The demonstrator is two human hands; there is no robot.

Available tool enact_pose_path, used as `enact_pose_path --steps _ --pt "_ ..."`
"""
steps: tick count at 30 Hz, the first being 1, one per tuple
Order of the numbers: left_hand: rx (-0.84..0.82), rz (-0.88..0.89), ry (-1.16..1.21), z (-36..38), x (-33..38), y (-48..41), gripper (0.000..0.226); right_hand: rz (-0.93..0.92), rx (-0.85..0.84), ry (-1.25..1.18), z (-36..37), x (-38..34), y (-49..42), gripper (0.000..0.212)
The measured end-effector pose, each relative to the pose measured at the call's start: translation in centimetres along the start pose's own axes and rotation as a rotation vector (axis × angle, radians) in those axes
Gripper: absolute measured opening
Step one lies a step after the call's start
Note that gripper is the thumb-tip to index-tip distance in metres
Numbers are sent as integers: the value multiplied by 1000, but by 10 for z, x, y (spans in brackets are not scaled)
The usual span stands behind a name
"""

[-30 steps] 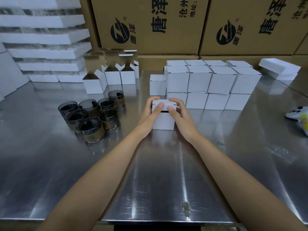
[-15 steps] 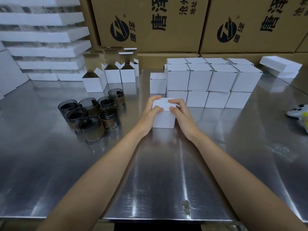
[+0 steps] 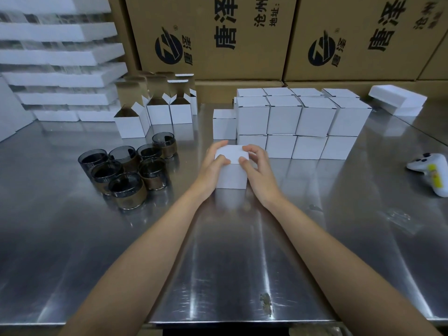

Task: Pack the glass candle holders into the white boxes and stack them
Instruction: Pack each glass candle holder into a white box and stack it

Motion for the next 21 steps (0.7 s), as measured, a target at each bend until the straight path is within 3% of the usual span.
enact_pose_path --steps 3,5,9,13,18,21 --pt "207 50 -73 -23 3 4 44 -57 44 135 -3 -6 2 17" --pt "307 48 -187 -36 1 6 48 -61 55 192 -4 -6 3 19" --pt "304 11 -418 -40 -6 0 68 -12 62 211 -5 -1 3 25" --pt "322 20 -628 -36 -1 -12 73 21 88 204 -6 1 2 28" --pt "428 75 -705 -45 2 -25 63 4 113 220 -8 3 0 29" --pt "410 59 -686 -50 -5 -38 58 42 124 197 -10 12 -5 30"
Point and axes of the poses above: each hand's wrist, its own y-axis away from the middle knuckle, its own z-axis out of the palm, x = y × z, the point moved 10 cm from there along -y, towards the middle knuckle, and after that the axes turned 13 degrees about -x, right-handed, at the moved point
